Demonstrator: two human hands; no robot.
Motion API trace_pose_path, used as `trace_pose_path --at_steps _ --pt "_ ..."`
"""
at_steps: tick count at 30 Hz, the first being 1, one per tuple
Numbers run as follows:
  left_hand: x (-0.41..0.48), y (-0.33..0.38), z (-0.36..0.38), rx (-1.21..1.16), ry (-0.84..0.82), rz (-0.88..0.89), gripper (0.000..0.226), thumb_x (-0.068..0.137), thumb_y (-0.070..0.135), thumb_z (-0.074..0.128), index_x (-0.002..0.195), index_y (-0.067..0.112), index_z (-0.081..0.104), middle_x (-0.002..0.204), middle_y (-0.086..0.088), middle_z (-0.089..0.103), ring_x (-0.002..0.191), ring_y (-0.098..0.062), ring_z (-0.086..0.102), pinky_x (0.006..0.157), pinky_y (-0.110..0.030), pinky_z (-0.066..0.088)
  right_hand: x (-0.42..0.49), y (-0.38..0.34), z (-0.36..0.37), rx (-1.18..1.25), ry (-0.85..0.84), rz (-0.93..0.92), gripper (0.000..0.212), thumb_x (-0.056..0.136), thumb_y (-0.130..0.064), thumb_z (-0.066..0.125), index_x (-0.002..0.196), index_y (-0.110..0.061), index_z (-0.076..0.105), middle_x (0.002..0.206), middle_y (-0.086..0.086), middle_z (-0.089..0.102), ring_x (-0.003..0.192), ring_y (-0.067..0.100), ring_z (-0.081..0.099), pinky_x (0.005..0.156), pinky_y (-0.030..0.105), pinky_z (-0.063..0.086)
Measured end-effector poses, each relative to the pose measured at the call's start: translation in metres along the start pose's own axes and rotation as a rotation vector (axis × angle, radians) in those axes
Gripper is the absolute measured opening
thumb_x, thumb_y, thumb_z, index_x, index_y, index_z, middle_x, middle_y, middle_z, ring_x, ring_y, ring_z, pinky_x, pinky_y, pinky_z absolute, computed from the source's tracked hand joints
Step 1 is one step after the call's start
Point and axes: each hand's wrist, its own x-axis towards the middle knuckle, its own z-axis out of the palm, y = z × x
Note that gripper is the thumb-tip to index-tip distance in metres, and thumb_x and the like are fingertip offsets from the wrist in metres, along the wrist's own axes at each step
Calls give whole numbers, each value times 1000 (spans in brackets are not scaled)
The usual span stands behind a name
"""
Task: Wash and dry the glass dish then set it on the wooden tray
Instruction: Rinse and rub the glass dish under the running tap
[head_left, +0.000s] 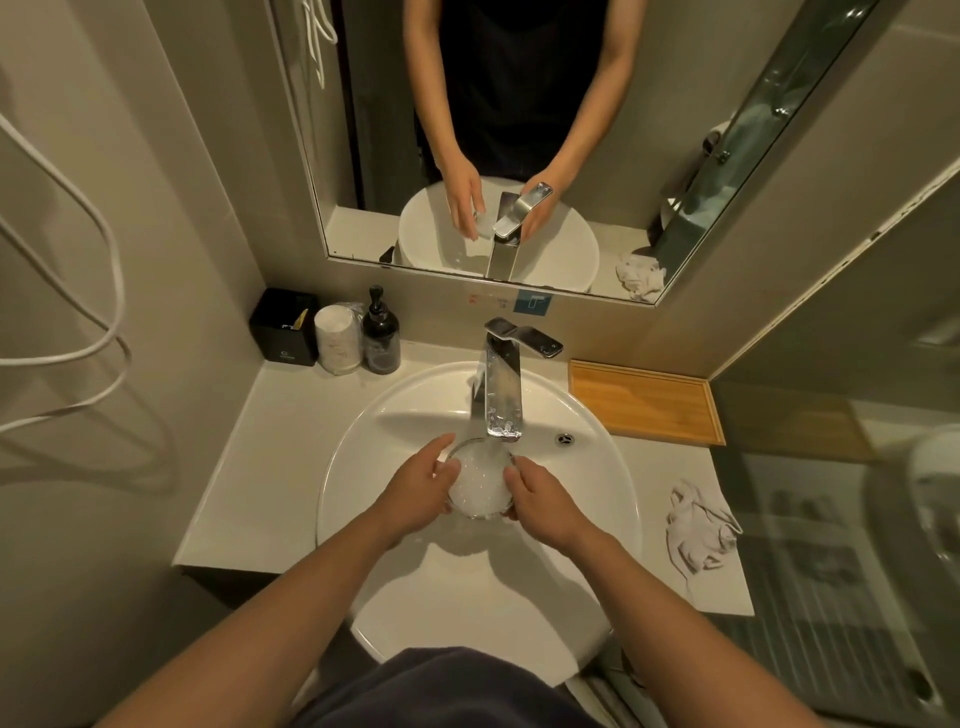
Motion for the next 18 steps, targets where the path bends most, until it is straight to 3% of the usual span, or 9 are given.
trace_pose_path --at_steps 3,6,8,10,13,16,18 --pt "4 -2 1 40 25 71 36 106 21 42 140 20 53 110 -10 69 79 -19 69 63 -27 60 2 2 2 39 48 -31 34 110 -29 35 121 -14 64 100 -3 66 85 13 60 78 37 53" --pt "-2 -7 14 -33 71 52 26 107 18 38 129 16 52 112 -15 67 93 -27 71 79 -43 64 -3 3 8 128 85 2 31 111 -28 35 125 -17 61 105 -1 69 88 14 66 75 31 56" --pt "-5 -9 19 -100 67 3 22 107 16 38 126 15 48 107 -14 65 95 -32 72 85 -47 63 -4 5 11 155 90 13 30 111 -28 35 130 -18 56 107 3 68 85 18 67 76 41 59" --pt "-3 -8 18 -71 40 -21 25 106 19 39 130 15 45 105 -10 65 91 -28 71 85 -43 62 -1 5 9 139 96 -1 31 111 -29 35 133 -18 55 107 3 67 84 19 65 76 46 60" --pt "4 -1 9 45 2 39 30 106 25 41 136 23 45 112 -9 67 89 -21 67 70 -27 57 2 2 3 160 58 0 31 111 -27 37 134 -19 57 101 -6 65 82 7 63 65 26 55" --pt "6 3 6 148 30 108 34 106 20 39 137 17 52 126 -7 65 109 -23 63 92 -39 54 2 4 3 201 59 17 30 111 -25 39 134 -20 58 97 -9 65 72 -6 62 65 17 51" --pt "3 0 11 112 69 73 30 107 21 38 134 16 50 120 -8 66 106 -23 64 95 -43 53 2 8 8 217 81 31 32 111 -27 40 134 -15 58 97 -6 65 72 -2 62 70 21 52"
